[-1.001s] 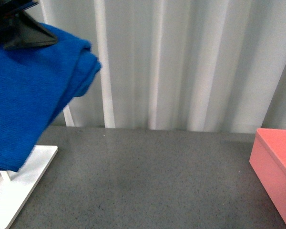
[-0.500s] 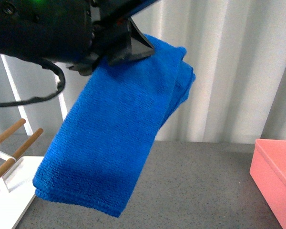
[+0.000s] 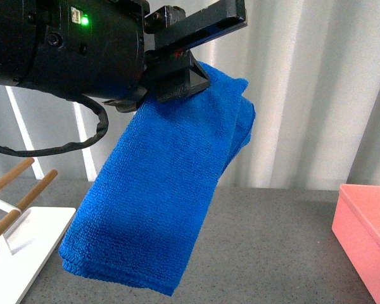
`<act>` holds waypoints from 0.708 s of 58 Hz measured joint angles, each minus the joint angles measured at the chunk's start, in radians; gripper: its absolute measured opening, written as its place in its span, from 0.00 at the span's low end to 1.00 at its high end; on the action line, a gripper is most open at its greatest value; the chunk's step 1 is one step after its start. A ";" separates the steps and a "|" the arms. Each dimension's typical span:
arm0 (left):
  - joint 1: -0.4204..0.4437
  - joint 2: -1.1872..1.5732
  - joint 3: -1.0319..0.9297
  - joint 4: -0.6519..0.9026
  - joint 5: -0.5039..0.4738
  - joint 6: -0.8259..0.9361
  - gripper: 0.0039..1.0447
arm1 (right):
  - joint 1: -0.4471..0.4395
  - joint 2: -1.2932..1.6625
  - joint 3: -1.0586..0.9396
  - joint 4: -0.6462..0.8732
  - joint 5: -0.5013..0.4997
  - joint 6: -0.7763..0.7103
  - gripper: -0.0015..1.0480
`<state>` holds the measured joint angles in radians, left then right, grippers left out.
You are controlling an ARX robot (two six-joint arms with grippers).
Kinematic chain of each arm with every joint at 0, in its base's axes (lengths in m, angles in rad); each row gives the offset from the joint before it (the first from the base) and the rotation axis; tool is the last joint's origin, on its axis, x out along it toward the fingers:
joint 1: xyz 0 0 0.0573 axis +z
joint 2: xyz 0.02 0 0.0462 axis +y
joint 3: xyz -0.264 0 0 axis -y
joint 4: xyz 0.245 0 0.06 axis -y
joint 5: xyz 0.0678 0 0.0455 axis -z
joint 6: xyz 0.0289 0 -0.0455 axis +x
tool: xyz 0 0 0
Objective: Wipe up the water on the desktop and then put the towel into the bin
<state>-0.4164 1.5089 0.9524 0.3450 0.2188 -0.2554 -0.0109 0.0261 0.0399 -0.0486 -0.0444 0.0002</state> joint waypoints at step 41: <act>-0.003 0.000 0.000 0.000 0.000 0.003 0.04 | 0.096 1.381 0.419 0.663 -0.808 0.189 0.93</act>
<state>-0.4198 1.5089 0.9524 0.3450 0.2188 -0.2523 0.0853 1.4067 0.4591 0.6147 -0.8528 0.1894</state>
